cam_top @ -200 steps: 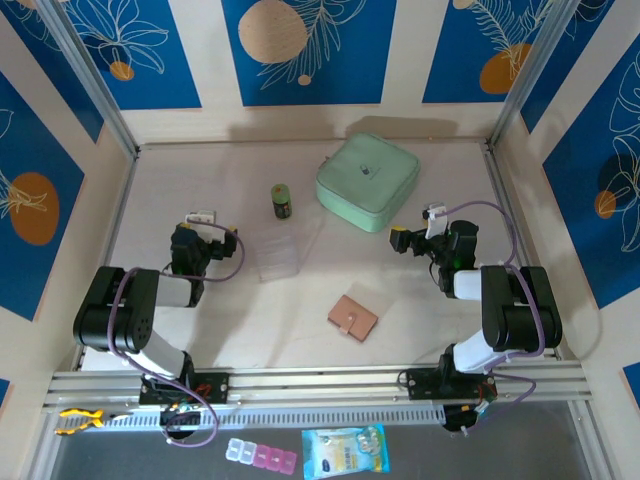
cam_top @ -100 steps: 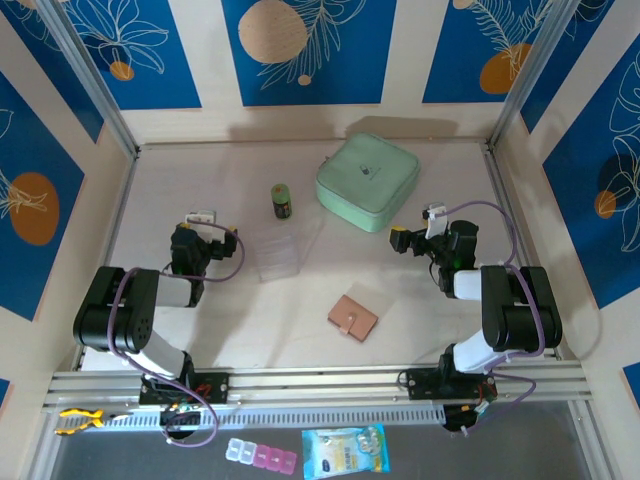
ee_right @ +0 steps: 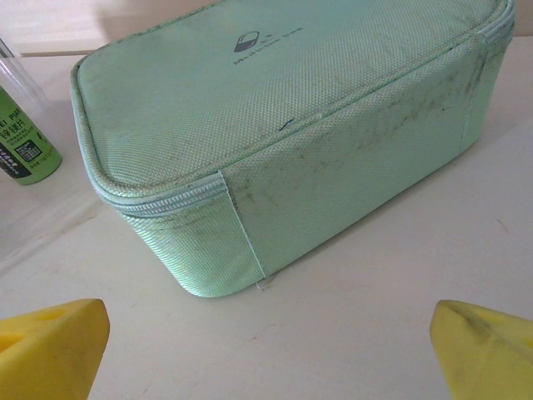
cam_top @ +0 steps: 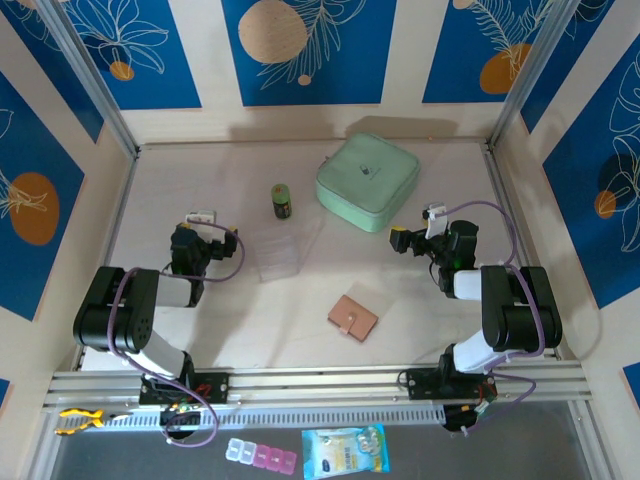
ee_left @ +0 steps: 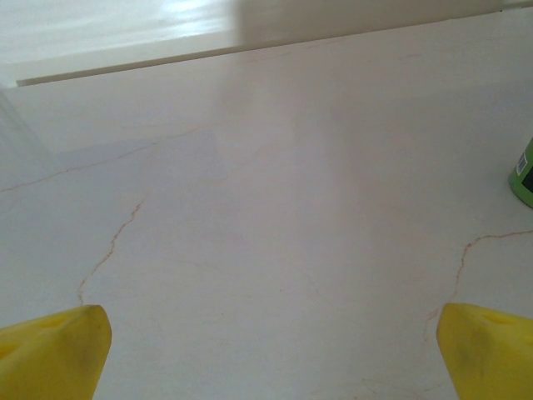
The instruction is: Take the credit cards out of the card holder
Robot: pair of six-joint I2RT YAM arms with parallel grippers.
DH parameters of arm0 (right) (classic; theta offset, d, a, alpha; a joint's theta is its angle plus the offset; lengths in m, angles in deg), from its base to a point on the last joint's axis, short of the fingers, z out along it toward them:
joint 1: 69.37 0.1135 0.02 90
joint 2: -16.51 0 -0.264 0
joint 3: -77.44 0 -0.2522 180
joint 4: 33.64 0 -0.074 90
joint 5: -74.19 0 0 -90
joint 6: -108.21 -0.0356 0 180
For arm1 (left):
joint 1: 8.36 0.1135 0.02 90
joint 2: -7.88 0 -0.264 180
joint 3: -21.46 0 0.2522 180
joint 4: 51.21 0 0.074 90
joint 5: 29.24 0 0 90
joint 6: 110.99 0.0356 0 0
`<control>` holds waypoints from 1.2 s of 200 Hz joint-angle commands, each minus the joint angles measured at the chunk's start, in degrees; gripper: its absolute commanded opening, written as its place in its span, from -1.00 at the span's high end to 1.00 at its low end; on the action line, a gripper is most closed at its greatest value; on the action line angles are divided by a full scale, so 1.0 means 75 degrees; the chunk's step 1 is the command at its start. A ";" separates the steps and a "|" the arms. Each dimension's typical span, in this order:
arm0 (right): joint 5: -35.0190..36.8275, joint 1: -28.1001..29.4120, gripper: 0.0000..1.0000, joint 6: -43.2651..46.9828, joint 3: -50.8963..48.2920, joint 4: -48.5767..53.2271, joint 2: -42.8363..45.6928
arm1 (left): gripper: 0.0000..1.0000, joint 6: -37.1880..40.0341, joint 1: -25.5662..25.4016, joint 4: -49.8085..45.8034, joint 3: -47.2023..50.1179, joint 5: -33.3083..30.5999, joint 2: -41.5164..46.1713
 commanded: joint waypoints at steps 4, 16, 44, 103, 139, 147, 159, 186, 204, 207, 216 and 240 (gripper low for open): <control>0.0066 0.0025 -0.98 0.0115 -0.0057 -0.0145 0.0105 | -0.99 -0.0034 0.0063 0.0081 0.0029 -0.0040 0.0054; 0.0137 0.0092 -0.98 0.0187 0.0066 0.0214 0.0263 | -0.99 -0.0066 0.0065 -0.0061 0.0002 -0.0136 0.0214; 0.0243 0.0220 -0.98 0.0282 0.0279 0.0977 0.0647 | -0.99 -0.0099 0.0051 -0.0855 -0.0152 -0.0247 0.0824; 0.0950 0.0659 -0.99 0.0138 0.1223 0.3711 0.1550 | -1.00 -0.0436 -0.0014 -0.2868 -0.0670 -0.0657 0.2337; 0.1347 0.1141 -0.94 -0.0456 0.1937 0.5645 0.2081 | -1.00 -0.1202 -0.0026 -0.4560 -0.1249 -0.0783 0.3228; 0.1373 0.1314 -0.93 -0.0606 0.2027 0.5977 0.2181 | -1.00 -0.1416 -0.0024 -0.4958 -0.1344 -0.0766 0.3412; 0.1610 0.1682 -0.92 -0.0765 0.2208 0.6556 0.2307 | -1.00 -0.1694 -0.0043 -0.5570 -0.1499 -0.0616 0.3680; 0.2043 0.2444 -0.88 -0.1329 0.2578 0.7888 0.2503 | -1.00 -0.2707 -0.0074 -0.6767 -0.1765 -0.0608 0.4154; 0.2030 0.2778 -0.83 -0.1895 0.2737 0.8548 0.2620 | -0.99 -0.3358 -0.0073 -0.7629 -0.2062 -0.0434 0.4217; 0.2015 0.2834 -0.82 -0.1974 0.2770 0.8653 0.2633 | -0.97 -0.3492 -0.0073 -0.7803 -0.2142 -0.0421 0.4183; 0.2011 0.2990 -0.79 -0.2293 0.2854 0.8963 0.2669 | -0.93 -0.3940 -0.0072 -0.8399 -0.2416 -0.0372 0.4070; 0.1689 0.3292 -0.74 -0.2981 0.3102 0.9697 0.2653 | -0.86 -0.4410 -0.0164 -0.9394 -0.3073 0.0516 0.3550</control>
